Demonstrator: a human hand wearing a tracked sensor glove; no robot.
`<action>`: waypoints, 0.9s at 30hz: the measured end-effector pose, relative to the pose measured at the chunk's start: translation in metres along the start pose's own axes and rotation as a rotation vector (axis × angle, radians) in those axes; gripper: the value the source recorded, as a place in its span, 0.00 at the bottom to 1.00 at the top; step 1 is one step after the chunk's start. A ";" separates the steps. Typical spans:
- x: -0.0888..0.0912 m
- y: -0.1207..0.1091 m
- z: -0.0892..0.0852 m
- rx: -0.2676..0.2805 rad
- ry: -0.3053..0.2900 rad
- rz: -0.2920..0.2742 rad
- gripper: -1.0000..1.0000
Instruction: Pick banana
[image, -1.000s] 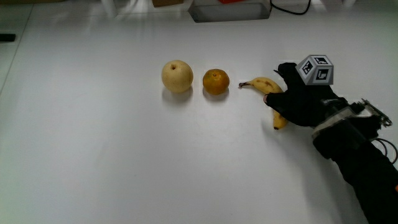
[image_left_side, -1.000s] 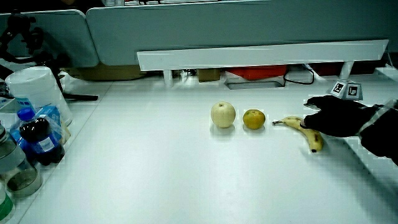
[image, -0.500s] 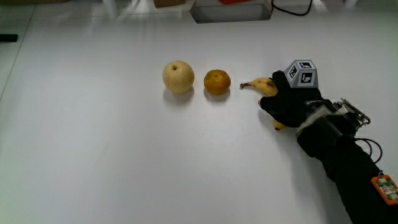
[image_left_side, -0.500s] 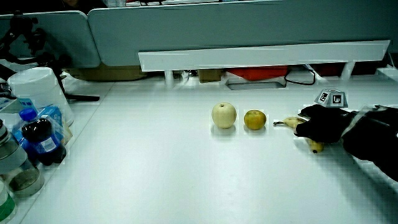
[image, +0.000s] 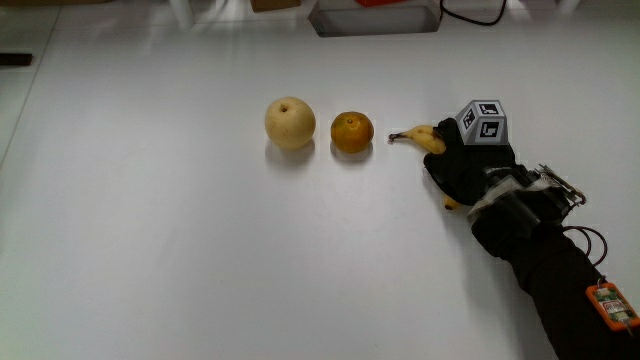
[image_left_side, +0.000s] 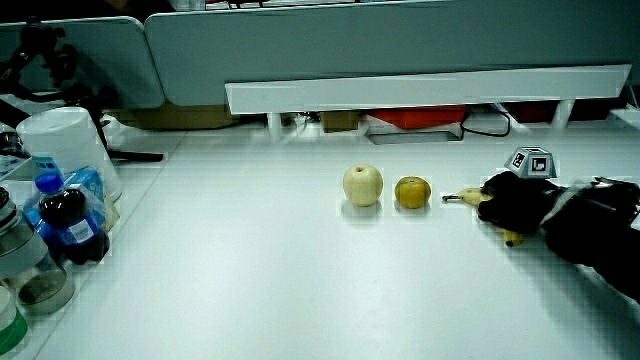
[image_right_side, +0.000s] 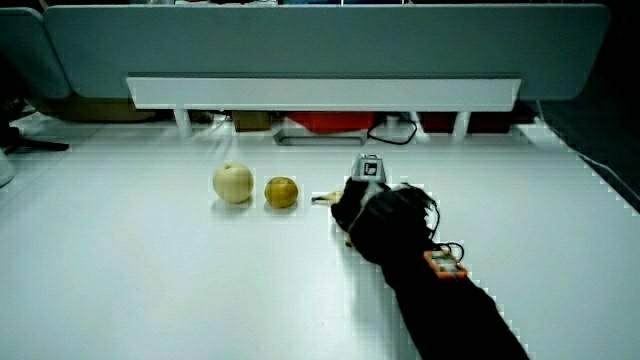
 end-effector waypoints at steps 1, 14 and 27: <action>0.001 0.000 0.000 0.001 -0.005 -0.004 0.82; -0.002 -0.001 0.004 0.049 -0.035 -0.013 1.00; 0.002 -0.008 0.021 0.062 -0.002 0.021 1.00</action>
